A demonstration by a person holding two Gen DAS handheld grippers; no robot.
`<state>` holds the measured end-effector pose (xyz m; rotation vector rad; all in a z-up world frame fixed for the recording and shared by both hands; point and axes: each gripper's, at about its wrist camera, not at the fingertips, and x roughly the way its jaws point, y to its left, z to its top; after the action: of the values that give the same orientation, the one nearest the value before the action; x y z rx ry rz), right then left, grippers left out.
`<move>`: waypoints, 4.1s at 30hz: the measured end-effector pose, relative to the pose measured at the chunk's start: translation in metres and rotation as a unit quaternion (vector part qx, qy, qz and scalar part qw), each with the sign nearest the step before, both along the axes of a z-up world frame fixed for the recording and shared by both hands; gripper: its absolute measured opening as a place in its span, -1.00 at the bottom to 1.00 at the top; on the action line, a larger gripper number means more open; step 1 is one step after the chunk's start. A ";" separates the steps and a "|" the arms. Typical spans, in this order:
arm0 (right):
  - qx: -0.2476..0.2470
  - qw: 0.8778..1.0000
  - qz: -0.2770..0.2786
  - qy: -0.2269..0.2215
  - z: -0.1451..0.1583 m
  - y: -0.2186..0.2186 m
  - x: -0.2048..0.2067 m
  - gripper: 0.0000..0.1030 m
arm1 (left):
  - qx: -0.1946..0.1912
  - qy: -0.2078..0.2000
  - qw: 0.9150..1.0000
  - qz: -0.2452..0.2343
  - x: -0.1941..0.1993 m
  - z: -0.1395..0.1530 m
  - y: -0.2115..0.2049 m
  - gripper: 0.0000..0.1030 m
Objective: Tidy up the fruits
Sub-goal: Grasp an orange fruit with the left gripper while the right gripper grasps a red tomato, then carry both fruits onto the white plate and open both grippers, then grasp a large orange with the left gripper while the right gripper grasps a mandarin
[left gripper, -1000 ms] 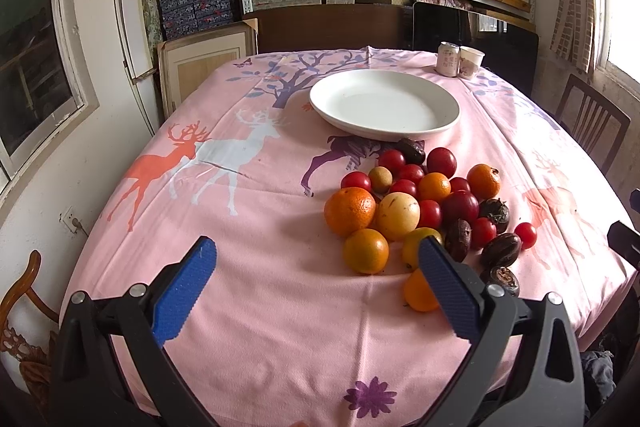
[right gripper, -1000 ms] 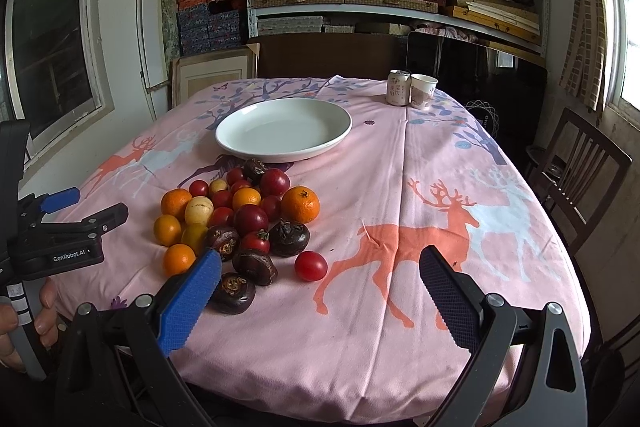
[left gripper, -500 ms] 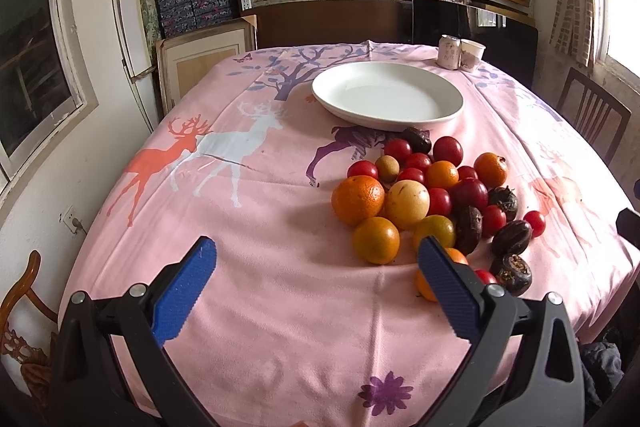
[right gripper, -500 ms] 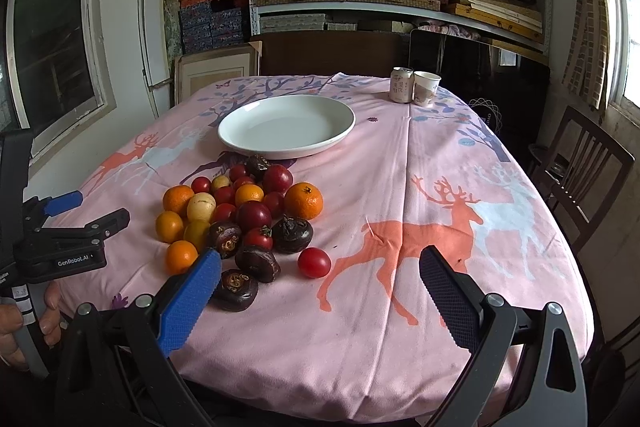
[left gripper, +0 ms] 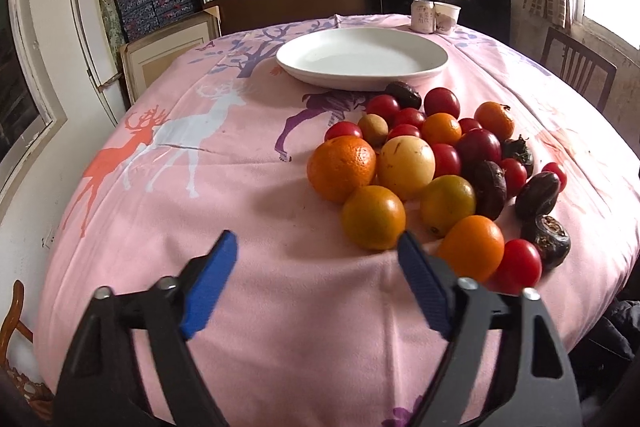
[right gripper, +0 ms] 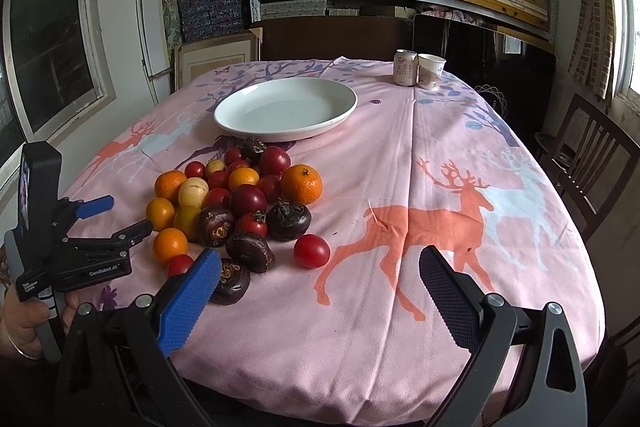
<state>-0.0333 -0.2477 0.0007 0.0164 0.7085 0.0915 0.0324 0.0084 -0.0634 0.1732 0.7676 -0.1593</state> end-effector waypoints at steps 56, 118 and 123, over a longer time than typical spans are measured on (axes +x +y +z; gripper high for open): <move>0.048 0.993 0.092 0.053 -0.040 -0.007 0.067 -0.41 | -0.091 -0.029 0.994 -0.048 -0.005 0.028 0.012 -0.29; 0.130 0.989 0.050 0.041 -0.059 -0.044 0.105 0.13 | -0.078 -0.003 0.992 -0.098 0.051 0.017 0.008 -0.15; 0.138 0.986 0.072 0.050 -0.047 -0.029 0.119 0.13 | -0.114 -0.022 0.991 -0.071 0.049 0.024 0.023 -0.15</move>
<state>0.0862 -0.2765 -0.0464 0.2373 0.7920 0.3301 0.0816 0.0317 -0.0391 0.0143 0.6877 -0.3742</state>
